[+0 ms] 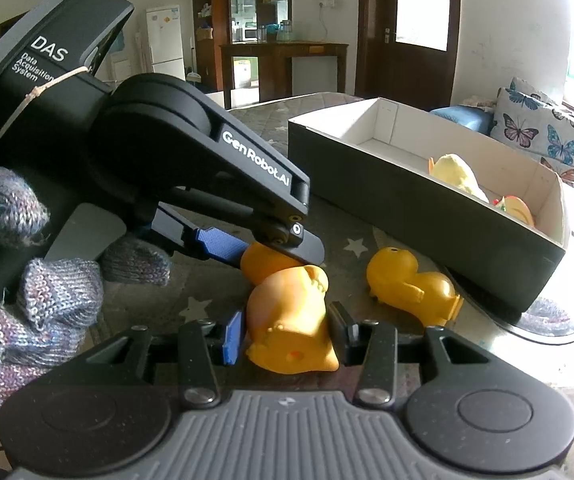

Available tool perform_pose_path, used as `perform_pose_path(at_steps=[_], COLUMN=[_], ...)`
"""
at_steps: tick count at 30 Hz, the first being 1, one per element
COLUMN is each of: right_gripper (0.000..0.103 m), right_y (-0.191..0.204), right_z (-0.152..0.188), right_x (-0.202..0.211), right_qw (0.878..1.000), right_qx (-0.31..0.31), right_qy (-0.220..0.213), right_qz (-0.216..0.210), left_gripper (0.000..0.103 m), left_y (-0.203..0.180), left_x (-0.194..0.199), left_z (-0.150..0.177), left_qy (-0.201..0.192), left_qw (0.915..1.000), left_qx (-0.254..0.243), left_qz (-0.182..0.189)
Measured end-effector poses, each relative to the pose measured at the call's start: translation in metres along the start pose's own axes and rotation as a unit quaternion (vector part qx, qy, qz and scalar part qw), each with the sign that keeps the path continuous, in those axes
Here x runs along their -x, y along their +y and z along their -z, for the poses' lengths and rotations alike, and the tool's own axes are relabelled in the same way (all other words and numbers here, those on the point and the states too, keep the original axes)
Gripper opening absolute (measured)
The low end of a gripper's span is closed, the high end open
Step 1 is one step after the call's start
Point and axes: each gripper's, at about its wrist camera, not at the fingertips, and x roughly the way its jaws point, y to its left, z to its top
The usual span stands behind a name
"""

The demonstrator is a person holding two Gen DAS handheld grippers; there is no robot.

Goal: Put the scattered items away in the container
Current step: 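Lift the orange duck with the right tool into the box and release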

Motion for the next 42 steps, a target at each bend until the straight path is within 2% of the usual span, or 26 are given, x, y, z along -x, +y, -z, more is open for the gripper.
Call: perform_pose_path(at_steps=[9,24,33,42], right_gripper=[0.043,0.043,0.042,0.042], right_y=[0.003,0.004,-0.002,-0.014], right_z=[-0.001,-0.004,-0.021,-0.057], right_x=[0.004,-0.003,-0.002,-0.004], right_qw=[1.000,1.000,1.000,0.999], right_qx=[0.003,0.006,0.004,0.014], right_qy=[-0.010,-0.002,-0.012,-0.043], right_qz=[-0.003,-0.007,-0.005,0.009], left_gripper=[0.044,0.044,0.044,0.044], left_y=[-0.005,-0.002,-0.012,-0.032], left_x=[0.010,0.003,0.008,0.013], left_z=[0.000,-0.005,-0.022,-0.061], left_qy=[-0.015,-0.005,-0.009,-0.037], left_qw=[0.9997,0.9998,0.9996,0.9985], left_qx=[-0.017,-0.019,-0.025,-0.037], left_qz=[-0.003,-0.004,-0.001,0.012])
